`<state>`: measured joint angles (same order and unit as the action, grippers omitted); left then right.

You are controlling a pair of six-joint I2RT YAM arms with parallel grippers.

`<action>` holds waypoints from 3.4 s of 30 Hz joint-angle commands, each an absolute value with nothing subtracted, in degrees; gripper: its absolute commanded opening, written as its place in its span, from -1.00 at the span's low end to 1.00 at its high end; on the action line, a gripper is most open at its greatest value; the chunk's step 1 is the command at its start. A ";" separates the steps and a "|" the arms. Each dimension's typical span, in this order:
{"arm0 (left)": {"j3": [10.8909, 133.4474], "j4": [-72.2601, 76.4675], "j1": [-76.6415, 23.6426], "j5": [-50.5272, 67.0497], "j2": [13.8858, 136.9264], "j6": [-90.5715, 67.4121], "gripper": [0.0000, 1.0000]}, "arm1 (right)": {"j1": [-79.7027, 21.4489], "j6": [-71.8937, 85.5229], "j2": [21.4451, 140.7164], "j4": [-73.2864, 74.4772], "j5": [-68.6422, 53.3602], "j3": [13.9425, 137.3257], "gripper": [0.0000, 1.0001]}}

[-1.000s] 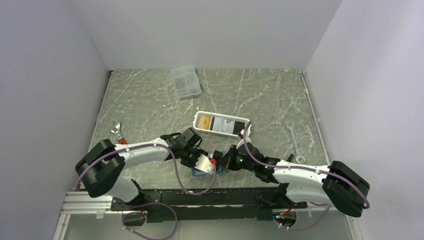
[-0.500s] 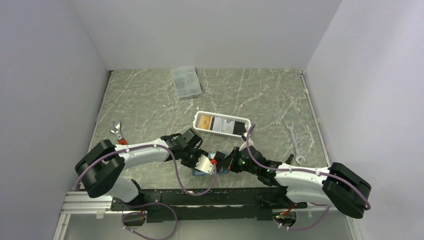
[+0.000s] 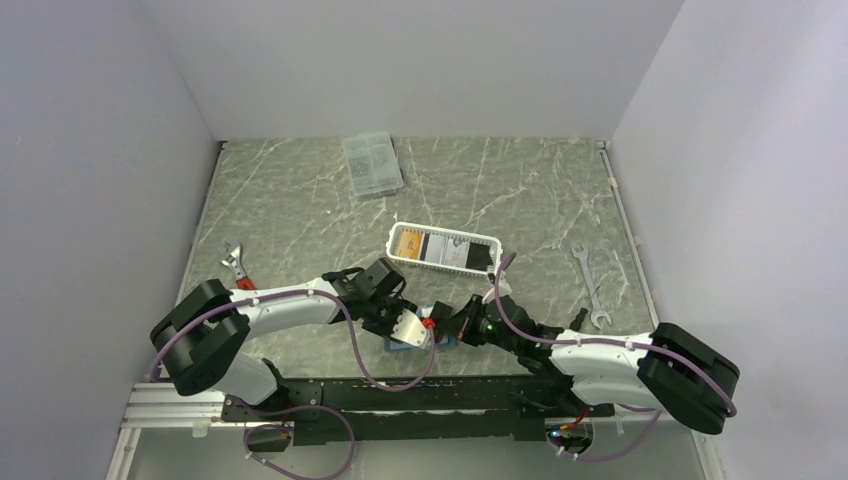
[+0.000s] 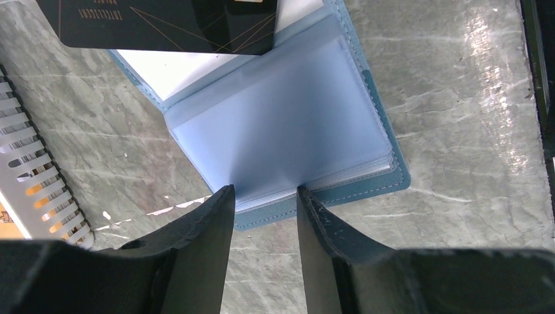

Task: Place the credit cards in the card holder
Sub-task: Insert the credit card into the card holder.

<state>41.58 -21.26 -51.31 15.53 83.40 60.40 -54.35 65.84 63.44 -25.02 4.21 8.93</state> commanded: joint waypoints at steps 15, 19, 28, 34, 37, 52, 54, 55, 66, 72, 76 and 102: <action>39.39 -20.67 -51.56 10.84 87.36 60.54 -0.10 | -54.25 68.02 61.55 -35.24 3.62 4.83 -1.00; 38.99 -20.41 -51.52 10.68 87.37 60.38 -0.10 | -54.23 68.46 63.47 -38.06 2.86 4.06 -1.00; 38.78 -20.61 -51.67 10.46 87.36 60.09 -0.10 | -54.13 68.99 59.45 -39.03 4.13 1.99 -1.00; 38.85 -20.82 -51.72 10.31 87.37 59.87 -0.10 | -54.04 68.20 60.24 -42.00 2.85 2.20 -1.00; 38.84 -20.74 -51.73 10.16 87.55 59.93 -0.10 | -53.86 68.22 62.40 -44.22 1.64 2.09 -1.00; 38.63 -20.98 -51.77 10.06 87.54 59.73 -0.10 | -53.72 67.12 65.06 -41.59 1.83 3.08 -1.00; 38.67 -21.09 -51.77 10.11 87.56 59.67 -0.10 | -53.76 67.30 66.66 -43.27 1.32 3.04 -1.00; 38.67 -21.07 -51.87 10.04 87.55 59.57 -0.10 | -53.83 67.45 67.47 -44.20 1.13 2.86 -1.00; 38.76 -21.35 -52.07 9.82 87.63 59.46 -0.10 | -53.73 67.83 72.97 -52.03 -2.19 2.14 -1.00; 38.58 -21.14 -52.16 9.36 87.64 59.52 -0.10 | -53.52 69.17 74.02 -53.26 -2.11 0.89 -1.00; 38.54 -21.17 -52.21 8.92 87.69 59.78 -0.10 | -53.53 69.13 71.93 -50.61 -0.13 0.18 -1.00; 38.33 -20.88 -52.86 7.79 88.63 59.51 -0.10 | -52.58 70.86 82.13 -67.56 0.31 -2.50 -1.00</action>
